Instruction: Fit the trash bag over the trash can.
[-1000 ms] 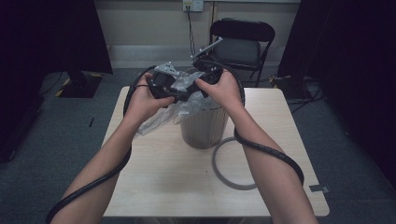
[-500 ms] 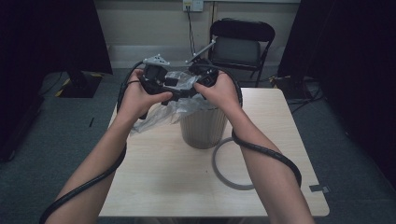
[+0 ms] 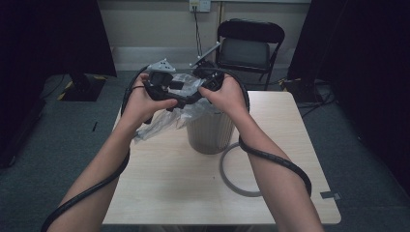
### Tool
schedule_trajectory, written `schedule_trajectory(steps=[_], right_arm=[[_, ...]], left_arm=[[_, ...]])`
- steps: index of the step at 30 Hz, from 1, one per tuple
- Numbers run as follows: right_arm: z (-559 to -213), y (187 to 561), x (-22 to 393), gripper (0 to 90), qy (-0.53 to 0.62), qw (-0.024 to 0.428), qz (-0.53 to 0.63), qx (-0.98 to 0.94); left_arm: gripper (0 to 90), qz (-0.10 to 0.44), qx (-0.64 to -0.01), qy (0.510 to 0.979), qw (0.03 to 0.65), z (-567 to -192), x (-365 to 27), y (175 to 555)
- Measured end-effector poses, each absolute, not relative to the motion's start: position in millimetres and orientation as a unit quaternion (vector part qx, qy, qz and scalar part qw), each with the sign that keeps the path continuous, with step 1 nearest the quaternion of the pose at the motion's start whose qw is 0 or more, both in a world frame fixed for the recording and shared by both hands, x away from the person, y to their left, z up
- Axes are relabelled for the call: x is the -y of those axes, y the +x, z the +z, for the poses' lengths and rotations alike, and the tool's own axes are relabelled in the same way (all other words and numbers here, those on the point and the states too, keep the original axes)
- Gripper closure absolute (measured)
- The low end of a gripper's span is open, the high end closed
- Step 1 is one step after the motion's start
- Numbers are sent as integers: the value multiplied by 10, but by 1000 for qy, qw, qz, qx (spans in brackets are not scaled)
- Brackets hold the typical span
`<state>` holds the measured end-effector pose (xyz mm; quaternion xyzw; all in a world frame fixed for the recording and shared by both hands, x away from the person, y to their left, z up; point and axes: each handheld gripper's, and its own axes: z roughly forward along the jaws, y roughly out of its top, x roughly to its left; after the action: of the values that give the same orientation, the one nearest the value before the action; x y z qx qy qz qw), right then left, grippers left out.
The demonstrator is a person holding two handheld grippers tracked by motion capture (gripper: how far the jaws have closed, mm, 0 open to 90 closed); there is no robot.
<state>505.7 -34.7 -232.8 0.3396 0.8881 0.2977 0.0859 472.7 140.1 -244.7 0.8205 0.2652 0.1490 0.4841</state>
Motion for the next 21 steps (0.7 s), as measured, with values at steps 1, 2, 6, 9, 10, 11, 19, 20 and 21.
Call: schedule_trajectory(steps=[1,2,6,9,10,11,19,20,21], right_arm=[[-2327,5060,350,900,343,86,296,-887],[-2327,5063,354,900,342,87,296,-887],[-2327,5062,355,898,341,83,302,-886],[-2337,5051,320,900,334,88,299,-890],[-2340,5055,324,900,337,85,299,-889],[-2345,5063,335,899,338,83,299,-889],[-2336,5062,348,900,336,76,297,-891],[-2336,5062,348,900,336,76,297,-891],[-2344,5065,348,900,335,74,292,-893]], left_arm=[[230,150,-268,818,485,-2406,-1410,4708],[229,154,-266,819,485,-2385,-1418,4700],[246,145,-274,820,482,-2354,-1442,4679],[227,155,-269,820,482,-2372,-1445,4677],[222,155,-269,820,482,-2372,-1445,4677],[220,154,-265,818,486,-2388,-1448,4693],[219,136,-277,821,480,-2440,-1435,4770],[219,130,-277,824,477,-2438,-1428,4775],[222,140,-278,835,454,-2419,-1398,4770]])
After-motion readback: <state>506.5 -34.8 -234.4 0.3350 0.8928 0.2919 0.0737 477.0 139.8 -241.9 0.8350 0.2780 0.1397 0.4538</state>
